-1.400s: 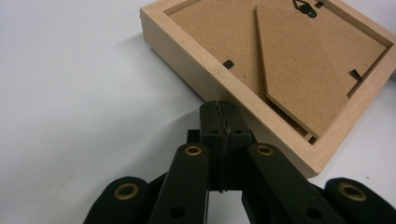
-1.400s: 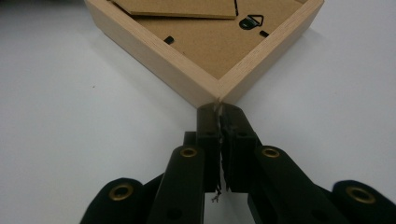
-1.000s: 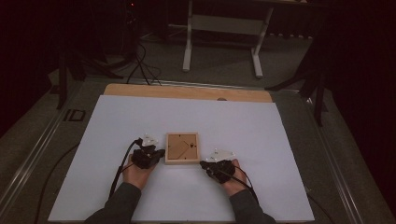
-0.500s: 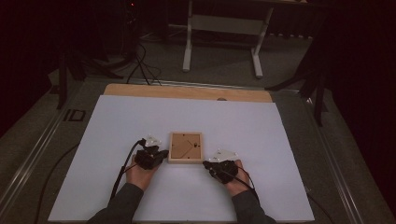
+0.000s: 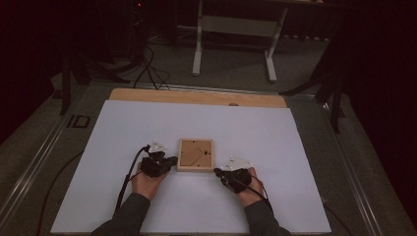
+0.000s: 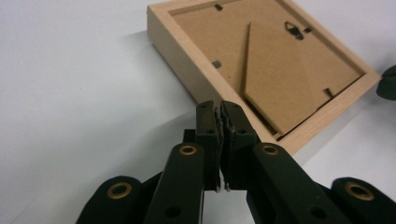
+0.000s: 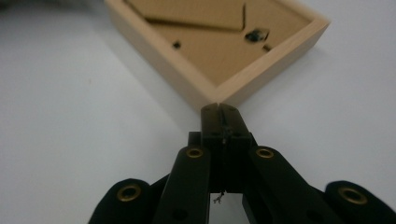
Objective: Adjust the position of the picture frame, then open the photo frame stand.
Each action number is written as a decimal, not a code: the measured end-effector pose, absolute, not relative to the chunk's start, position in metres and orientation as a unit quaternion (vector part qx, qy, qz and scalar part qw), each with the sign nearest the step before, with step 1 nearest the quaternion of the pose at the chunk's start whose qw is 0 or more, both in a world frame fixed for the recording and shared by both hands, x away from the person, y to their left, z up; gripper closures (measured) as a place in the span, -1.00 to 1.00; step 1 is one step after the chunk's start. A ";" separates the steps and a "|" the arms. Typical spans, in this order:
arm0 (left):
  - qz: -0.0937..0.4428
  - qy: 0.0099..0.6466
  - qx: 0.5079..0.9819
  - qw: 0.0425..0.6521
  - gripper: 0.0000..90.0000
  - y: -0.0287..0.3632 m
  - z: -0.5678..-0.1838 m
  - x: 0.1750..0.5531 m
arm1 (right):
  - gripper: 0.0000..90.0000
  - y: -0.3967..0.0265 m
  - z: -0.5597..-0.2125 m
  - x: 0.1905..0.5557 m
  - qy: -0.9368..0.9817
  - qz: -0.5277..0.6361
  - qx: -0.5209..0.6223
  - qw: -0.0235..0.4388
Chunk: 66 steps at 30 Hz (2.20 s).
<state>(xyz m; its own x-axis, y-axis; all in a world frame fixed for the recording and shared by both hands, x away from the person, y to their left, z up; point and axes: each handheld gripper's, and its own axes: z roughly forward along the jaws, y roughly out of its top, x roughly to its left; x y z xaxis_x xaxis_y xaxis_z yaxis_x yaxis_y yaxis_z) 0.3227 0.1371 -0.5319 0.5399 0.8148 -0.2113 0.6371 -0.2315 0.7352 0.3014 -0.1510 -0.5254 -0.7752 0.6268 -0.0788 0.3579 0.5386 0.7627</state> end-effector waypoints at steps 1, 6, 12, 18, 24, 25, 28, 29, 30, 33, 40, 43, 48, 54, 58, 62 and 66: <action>0.109 0.468 0.777 0.406 0.92 0.137 -0.532 0.322 | 0.99 -0.151 -0.524 0.301 0.857 0.389 0.288 0.178; 0.109 0.469 0.775 0.408 0.87 0.138 -0.532 0.321 | 0.99 -0.149 -0.520 0.303 0.836 0.422 0.301 0.183; 0.118 0.480 0.768 0.407 0.54 0.142 -0.531 0.322 | 0.99 -0.144 -0.525 0.308 0.825 0.433 0.315 0.181; 0.125 0.492 0.748 0.428 0.26 0.151 -0.526 0.322 | 0.99 -0.145 -0.527 0.309 0.829 0.419 0.318 0.190; 0.141 0.481 0.743 0.444 0.22 0.152 -0.520 0.317 | 0.99 -0.147 -0.521 0.307 0.816 0.445 0.313 0.194; 0.145 0.477 0.744 0.445 0.21 0.151 -0.519 0.316 | 0.99 -0.147 -0.522 0.307 0.816 0.446 0.315 0.189; 0.159 0.464 0.747 0.449 0.20 0.148 -0.516 0.313 | 0.98 -0.144 -0.525 0.308 0.818 0.445 0.315 0.184; 0.163 0.461 0.748 0.449 0.18 0.148 -0.515 0.312 | 0.98 -0.143 -0.525 0.307 0.820 0.443 0.312 0.183; 0.165 0.459 0.749 0.449 0.16 0.147 -0.515 0.312 | 0.98 -0.142 -0.526 0.307 0.823 0.439 0.310 0.185; 0.167 0.455 0.750 0.451 0.15 0.146 -0.513 0.310 | 0.98 -0.141 -0.526 0.307 0.824 0.438 0.306 0.188; 0.163 0.443 0.749 0.464 0.09 0.139 -0.503 0.307 | 0.97 -0.142 -0.527 0.307 0.826 0.439 0.298 0.192; 0.165 0.439 0.750 0.467 0.06 0.137 -0.500 0.306 | 0.96 -0.142 -0.527 0.307 0.825 0.440 0.298 0.192; 0.166 0.435 0.754 0.463 0.02 0.132 -0.498 0.305 | 0.98 -0.142 -0.528 0.306 0.824 0.441 0.298 0.193; 0.165 0.427 0.766 0.452 -0.04 0.123 -0.499 0.309 | 0.99 -0.142 -0.528 0.306 0.822 0.443 0.302 0.193; 0.167 0.420 0.779 0.435 -0.10 0.112 -0.501 0.314 | 0.99 -0.141 -0.528 0.305 0.822 0.442 0.303 0.193; 0.167 0.413 0.788 0.425 -0.10 0.102 -0.504 0.318 | 0.99 -0.142 -0.528 0.306 0.821 0.443 0.306 0.191; 0.175 0.401 0.804 0.403 -0.10 0.094 -0.511 0.325 | 0.99 -0.142 -0.528 0.306 0.820 0.444 0.307 0.190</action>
<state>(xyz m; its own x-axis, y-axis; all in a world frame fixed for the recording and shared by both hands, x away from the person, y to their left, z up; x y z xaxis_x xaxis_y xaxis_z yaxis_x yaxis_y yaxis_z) 0.3247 0.0944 -0.5109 0.6169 0.7859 -0.0430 0.5041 -0.3526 0.7883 0.3056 -0.1418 -0.5281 -0.7388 0.6728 -0.0388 0.3354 0.4171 0.8447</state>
